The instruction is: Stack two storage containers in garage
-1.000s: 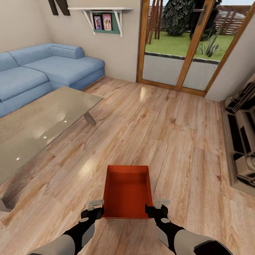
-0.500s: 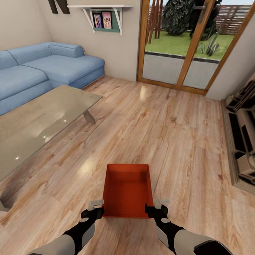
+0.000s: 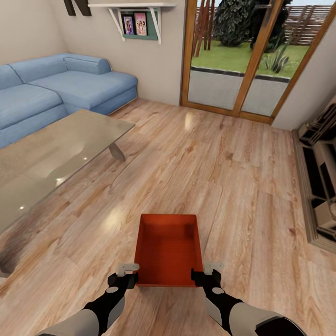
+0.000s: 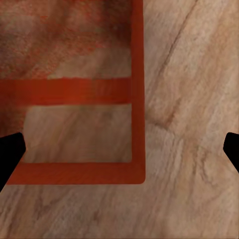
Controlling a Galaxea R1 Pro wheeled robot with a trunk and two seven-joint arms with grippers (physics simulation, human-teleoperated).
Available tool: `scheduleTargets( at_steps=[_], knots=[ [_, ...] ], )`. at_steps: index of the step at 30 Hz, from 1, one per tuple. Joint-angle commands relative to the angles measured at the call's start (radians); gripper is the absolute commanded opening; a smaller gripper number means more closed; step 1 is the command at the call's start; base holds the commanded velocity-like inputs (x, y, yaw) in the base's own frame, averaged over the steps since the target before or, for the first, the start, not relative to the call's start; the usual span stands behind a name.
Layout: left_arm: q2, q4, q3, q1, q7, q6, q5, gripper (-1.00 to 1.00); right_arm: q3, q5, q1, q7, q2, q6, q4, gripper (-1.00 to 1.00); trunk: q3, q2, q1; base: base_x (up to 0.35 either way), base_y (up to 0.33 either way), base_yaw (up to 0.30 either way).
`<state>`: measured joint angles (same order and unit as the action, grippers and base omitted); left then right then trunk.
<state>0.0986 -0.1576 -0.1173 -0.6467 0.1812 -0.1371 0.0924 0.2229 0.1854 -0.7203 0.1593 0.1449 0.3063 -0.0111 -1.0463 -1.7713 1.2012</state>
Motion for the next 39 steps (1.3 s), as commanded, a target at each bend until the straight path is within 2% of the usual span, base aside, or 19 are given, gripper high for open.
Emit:
scheduleTargets(
  at_steps=[1, 29, 39],
  knots=[
    [0.000, 0.001, -0.009, -0.001, 0.004, -0.004, 0.009, 1.00, 0.009, 0.009, -0.001, 0.003, 0.000, 0.003, -0.001, 1.00, -0.004, -0.008, 0.004, 0.000, 0.000, 0.000],
    [0.000, 0.001, -0.007, -0.001, 0.006, -0.007, 0.009, 1.00, 0.009, 0.009, -0.001, 0.002, 0.000, 0.004, -0.001, 1.00, -0.092, -0.204, 0.111, 0.000, 0.000, 0.000],
    [0.001, 0.002, -0.007, -0.001, 0.007, -0.005, 0.012, 1.00, 0.009, 0.009, -0.001, 0.002, 0.000, 0.004, -0.001, 1.00, -0.092, -0.204, 0.111, 0.000, 0.000, 0.000]
  ],
)
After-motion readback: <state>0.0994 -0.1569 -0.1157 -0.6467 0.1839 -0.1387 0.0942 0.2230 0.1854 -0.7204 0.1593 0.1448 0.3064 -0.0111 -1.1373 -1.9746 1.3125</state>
